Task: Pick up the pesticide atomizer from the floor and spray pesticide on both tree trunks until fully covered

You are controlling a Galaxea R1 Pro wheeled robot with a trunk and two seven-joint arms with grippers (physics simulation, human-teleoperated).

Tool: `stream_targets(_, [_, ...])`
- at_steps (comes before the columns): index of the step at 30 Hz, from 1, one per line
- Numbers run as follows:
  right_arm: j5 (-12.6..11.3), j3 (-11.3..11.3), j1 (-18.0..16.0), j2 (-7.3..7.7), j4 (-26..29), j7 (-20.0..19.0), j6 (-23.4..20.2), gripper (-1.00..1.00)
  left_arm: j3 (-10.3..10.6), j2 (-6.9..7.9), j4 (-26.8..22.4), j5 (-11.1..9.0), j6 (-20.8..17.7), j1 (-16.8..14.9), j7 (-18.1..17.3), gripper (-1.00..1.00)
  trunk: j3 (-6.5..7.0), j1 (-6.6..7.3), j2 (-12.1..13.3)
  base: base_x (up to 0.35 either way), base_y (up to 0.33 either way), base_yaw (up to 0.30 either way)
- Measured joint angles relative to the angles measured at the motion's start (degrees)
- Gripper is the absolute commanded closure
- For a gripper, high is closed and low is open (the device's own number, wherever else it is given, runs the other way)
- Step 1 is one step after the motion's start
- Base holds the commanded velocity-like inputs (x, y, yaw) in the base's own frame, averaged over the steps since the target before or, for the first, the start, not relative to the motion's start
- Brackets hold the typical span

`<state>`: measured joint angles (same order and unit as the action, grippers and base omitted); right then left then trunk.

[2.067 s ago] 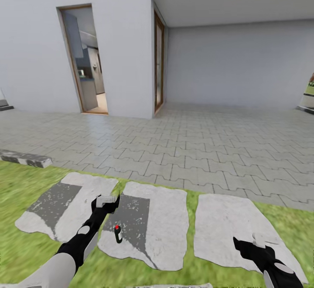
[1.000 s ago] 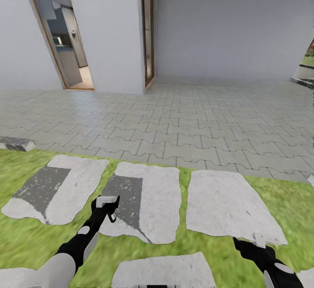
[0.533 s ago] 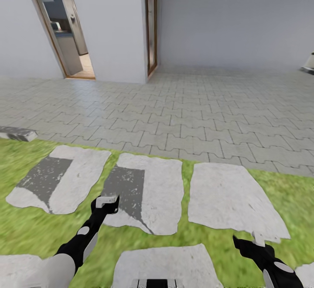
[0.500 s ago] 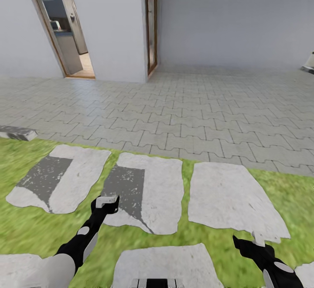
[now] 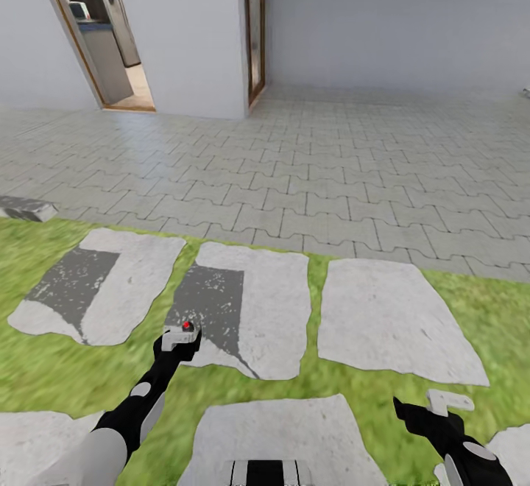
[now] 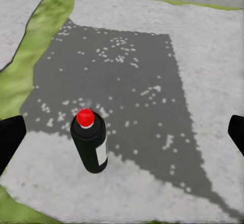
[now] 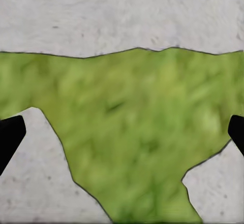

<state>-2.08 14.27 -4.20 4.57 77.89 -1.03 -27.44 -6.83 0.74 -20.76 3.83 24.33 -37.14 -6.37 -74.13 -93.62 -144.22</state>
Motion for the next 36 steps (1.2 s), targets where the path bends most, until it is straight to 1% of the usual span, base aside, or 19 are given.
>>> stream_targets(12, [0.00,0.00,0.00,0.00,0.00,0.00,0.00,-1.00,-0.07,0.09,0.01,0.00,0.01,0.00,0.00,-1.00,-3.73,-0.31,-0.16,0.000,0.000,0.003])
stream_targets(20, [0.01,0.00,-0.01,0.00,0.00,0.01,0.00,-1.00,-0.06,0.09,-0.01,0.00,-0.01,0.01,0.00,-1.00,-6.14,-0.51,-0.27,0.000,0.000,0.120])
stream_targets(29, [0.00,-0.03,0.00,0.00,0.03,0.00,0.03,-1.00,-0.11,0.09,0.00,0.00,0.01,0.00,0.00,-1.00,-6.33,-0.51,-0.27,0.001,0.000,0.023])
stream_targets(36, [0.00,-0.05,0.00,0.00,0.02,0.00,0.03,-1.00,-0.15,0.09,-0.02,0.00,0.01,0.00,0.00,-1.00,-6.33,-0.50,-0.27,0.192,0.000,0.000])
